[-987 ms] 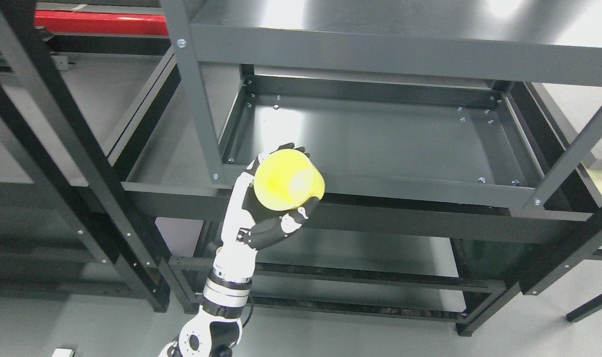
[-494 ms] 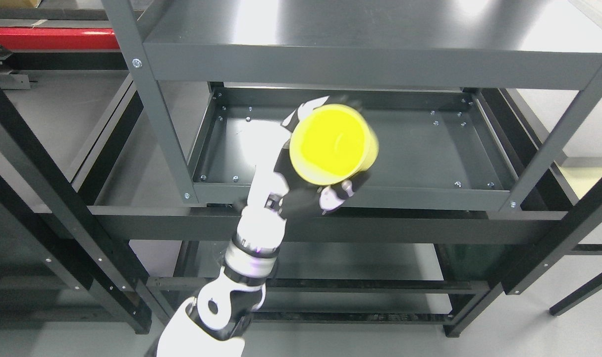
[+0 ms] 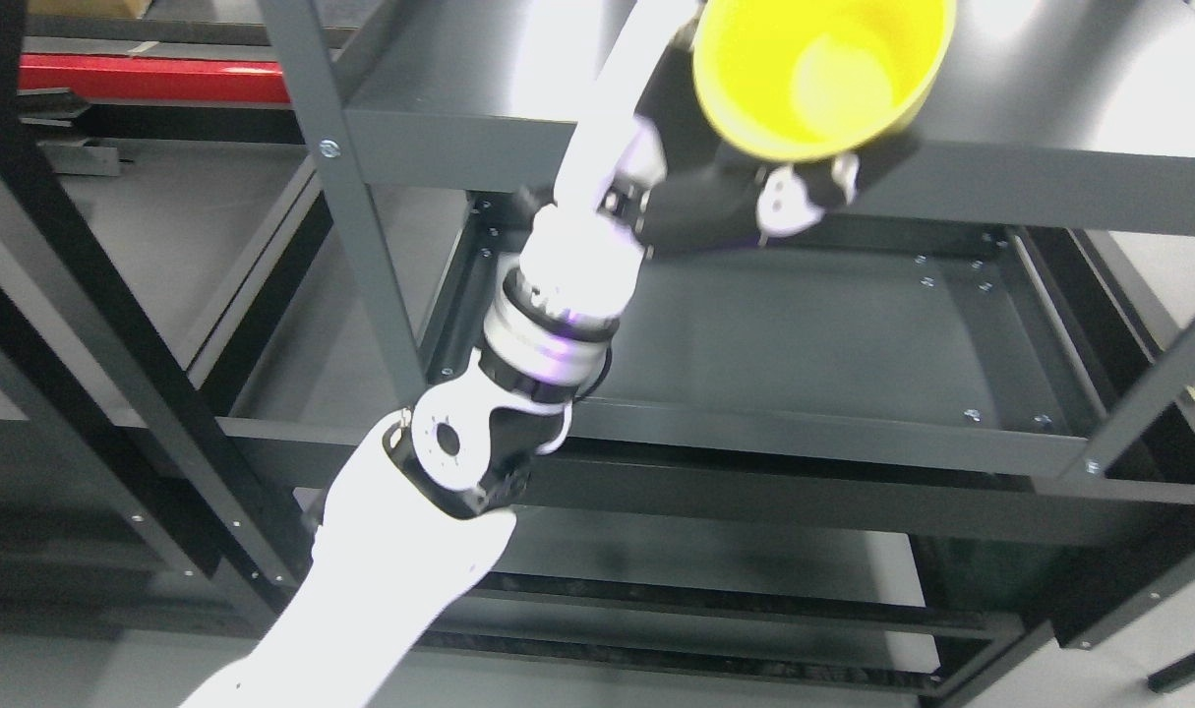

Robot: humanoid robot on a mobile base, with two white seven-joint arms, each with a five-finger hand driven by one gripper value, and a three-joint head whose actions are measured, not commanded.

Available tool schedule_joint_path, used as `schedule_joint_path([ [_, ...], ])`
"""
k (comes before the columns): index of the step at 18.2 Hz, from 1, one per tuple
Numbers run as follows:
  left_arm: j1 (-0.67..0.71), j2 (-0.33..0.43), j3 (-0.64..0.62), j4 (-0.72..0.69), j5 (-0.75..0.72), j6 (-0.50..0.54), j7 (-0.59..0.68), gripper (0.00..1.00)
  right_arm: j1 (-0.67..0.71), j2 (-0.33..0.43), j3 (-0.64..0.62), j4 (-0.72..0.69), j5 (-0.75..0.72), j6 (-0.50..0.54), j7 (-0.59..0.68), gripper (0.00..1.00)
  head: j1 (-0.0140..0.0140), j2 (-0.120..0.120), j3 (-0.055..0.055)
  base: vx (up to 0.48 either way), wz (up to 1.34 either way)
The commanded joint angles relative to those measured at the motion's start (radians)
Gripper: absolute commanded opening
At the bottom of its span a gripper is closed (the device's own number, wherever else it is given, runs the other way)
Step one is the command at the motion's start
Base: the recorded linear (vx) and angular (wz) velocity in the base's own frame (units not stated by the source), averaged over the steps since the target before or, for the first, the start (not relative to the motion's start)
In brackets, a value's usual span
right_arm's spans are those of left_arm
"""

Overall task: Place yellow IKEA cup on middle right shelf
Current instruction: 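Raise the cup with the left hand onto the upper shelf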

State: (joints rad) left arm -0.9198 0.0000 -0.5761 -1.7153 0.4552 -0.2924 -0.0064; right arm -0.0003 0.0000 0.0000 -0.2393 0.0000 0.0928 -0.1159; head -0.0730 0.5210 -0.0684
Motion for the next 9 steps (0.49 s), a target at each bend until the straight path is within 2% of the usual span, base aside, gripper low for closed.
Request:
schedule_joint_path([
  [1, -0.234, 0.017, -0.041, 0.108, 0.251, 0.226, 0.101, 0.00, 0.014, -0.017, 0.017, 0.000, -0.025, 0.001, -0.001, 0.99, 0.0000, 0.000, 0.000, 0.073, 0.24],
  [5, -0.319, 0.017, -0.041, 0.190, 0.486, 0.456, 0.160, 0.00, 0.014, -0.017, 0.017, 0.000, -0.025, 0.001, -0.001, 0.99, 0.0000, 0.000, 0.000, 0.026, 0.11],
  [7, -0.400, 0.017, -0.042, 0.276, 0.609, 0.540, 0.201, 0.00, 0.014, -0.017, 0.017, 0.000, -0.025, 0.001, -0.001, 0.99, 0.0000, 0.000, 0.000, 0.012, 0.00],
  [9, -0.450, 0.017, -0.053, 0.347, 0.712, 0.576, 0.206, 0.00, 0.014, -0.017, 0.017, 0.000, -0.025, 0.001, -0.001, 0.99, 0.0000, 0.000, 0.000, 0.015, 0.02],
])
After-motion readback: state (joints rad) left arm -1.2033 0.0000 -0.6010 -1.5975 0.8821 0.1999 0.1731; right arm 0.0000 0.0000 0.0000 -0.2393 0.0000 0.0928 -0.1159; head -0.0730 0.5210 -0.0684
